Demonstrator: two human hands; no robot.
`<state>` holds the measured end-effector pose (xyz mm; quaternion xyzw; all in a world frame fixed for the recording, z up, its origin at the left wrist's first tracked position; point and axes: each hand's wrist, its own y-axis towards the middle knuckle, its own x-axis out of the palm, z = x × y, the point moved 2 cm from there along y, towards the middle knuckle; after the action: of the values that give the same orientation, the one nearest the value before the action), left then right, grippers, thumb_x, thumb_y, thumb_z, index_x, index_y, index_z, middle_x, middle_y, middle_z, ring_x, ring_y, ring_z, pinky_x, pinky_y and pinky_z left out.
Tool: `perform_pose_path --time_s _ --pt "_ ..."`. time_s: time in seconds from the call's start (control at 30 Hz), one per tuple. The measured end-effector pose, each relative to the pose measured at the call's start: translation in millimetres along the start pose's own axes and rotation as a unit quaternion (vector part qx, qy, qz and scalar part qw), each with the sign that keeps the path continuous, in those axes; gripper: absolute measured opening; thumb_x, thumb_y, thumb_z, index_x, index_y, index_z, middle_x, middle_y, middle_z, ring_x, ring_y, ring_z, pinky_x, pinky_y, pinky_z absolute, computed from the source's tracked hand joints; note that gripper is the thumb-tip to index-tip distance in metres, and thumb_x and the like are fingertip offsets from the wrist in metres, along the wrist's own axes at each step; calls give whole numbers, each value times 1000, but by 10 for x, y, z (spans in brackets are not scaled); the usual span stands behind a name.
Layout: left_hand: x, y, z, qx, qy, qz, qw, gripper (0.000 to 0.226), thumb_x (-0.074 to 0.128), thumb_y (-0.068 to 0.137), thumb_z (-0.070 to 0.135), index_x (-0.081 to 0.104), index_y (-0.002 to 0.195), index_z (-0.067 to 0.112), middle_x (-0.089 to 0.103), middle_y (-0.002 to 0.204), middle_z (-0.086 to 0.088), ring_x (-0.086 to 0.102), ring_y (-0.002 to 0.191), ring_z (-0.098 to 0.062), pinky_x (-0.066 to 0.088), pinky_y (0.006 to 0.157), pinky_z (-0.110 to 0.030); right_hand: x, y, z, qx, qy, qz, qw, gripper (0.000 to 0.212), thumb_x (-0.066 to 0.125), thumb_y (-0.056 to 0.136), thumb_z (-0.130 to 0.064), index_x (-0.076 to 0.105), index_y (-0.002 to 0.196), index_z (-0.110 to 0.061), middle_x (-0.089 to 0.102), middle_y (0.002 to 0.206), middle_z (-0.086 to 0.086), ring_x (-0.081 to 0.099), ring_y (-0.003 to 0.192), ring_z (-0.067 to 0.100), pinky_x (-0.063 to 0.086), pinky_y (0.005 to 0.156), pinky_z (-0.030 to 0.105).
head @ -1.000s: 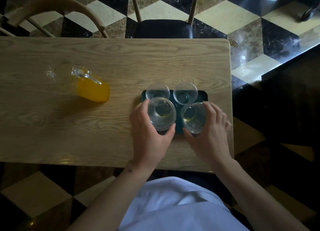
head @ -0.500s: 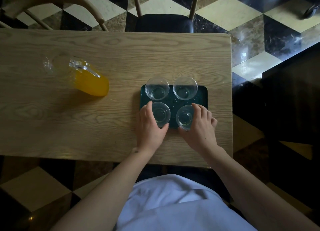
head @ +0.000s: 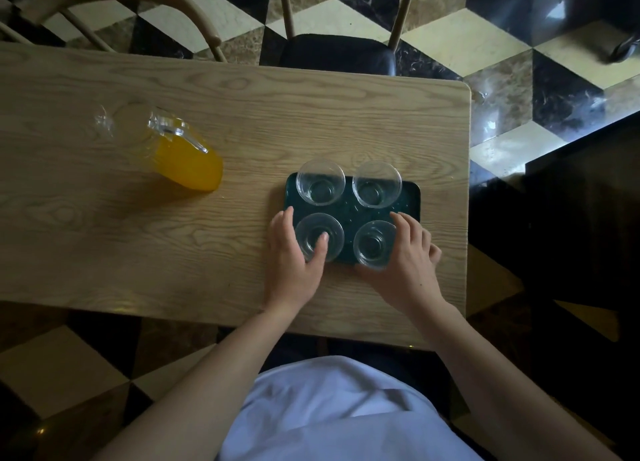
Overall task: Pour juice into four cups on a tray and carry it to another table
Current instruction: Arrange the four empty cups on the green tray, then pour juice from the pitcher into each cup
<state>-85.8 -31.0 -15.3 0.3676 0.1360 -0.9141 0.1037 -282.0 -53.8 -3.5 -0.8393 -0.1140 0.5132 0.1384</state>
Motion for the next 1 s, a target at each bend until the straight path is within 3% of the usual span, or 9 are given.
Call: perform_pose_path --time_s 0.13,0.2,0.33,0.47,0.67,0.8,0.87,1.0 --pt "-384 151 -127 -115 -87 107 984 56 52 102 40 36 151 16 42 143 -3 48 123 -14 49 97 -32 -168 83 -228 -50 58 74 994 82 86 79 -36 48 147 -13 43 153 7 37 139 25 29 112 41" --pt "-593 284 -297 -224 -152 143 952 53 47 104 43 36 152 23 42 141 3 52 113 -8 49 85 -23 -197 219 -459 -76 109 72 989 71 86 81 -29 53 142 -10 47 147 7 45 135 25 41 113 42" --pt "-1087 629 -757 -342 -329 234 848 53 43 100 48 44 148 25 49 148 -2 55 128 -20 49 107 -47 -145 549 -1218 -142 170 9 975 50 77 92 -25 57 138 -17 47 134 -11 58 117 13 57 99 37" --pt "-1509 971 -1010 -363 -440 279 773 44 35 107 38 48 144 16 54 145 -6 56 126 -21 47 107 -40 2 832 -1973 -196 161 -45 966 46 70 98 -26 56 141 -18 52 132 -10 57 110 6 54 96 31" --pt "-1786 1362 -1227 -308 -469 228 796 60 19 108 50 56 142 18 59 145 -5 56 128 -16 41 108 -40 236 1259 -2663 -204 159 -45 965 51 75 94 -26 57 141 -18 63 136 -1 61 111 9 55 94 30" --pt "-1838 1508 -1284 -273 -491 173 809 70 8 107 53 60 137 16 58 146 -8 54 130 -16 35 111 -41 276 1414 -2828 -223 150 -28 963 32 80 89 -24 71 119 -19 73 116 -3 68 102 10 58 91 34" --pt "-1876 1541 -1281 -262 -496 152 814 70 6 106 55 62 130 21 59 144 -9 54 125 -14 33 113 -42 271 1438 -2868 -241 139 -17 960 21 81 87 -24 75 106 -21 74 103 -11 67 92 1 56 89 29" --pt "-1953 1592 -1282 -250 -494 134 822 69 6 107 53 65 123 22 62 126 -2 57 119 -14 34 113 -41 239 1465 -2952 -248 146 -5 958 12 82 84 -22 80 96 -21 70 87 -22 60 79 -16 44 80 7"
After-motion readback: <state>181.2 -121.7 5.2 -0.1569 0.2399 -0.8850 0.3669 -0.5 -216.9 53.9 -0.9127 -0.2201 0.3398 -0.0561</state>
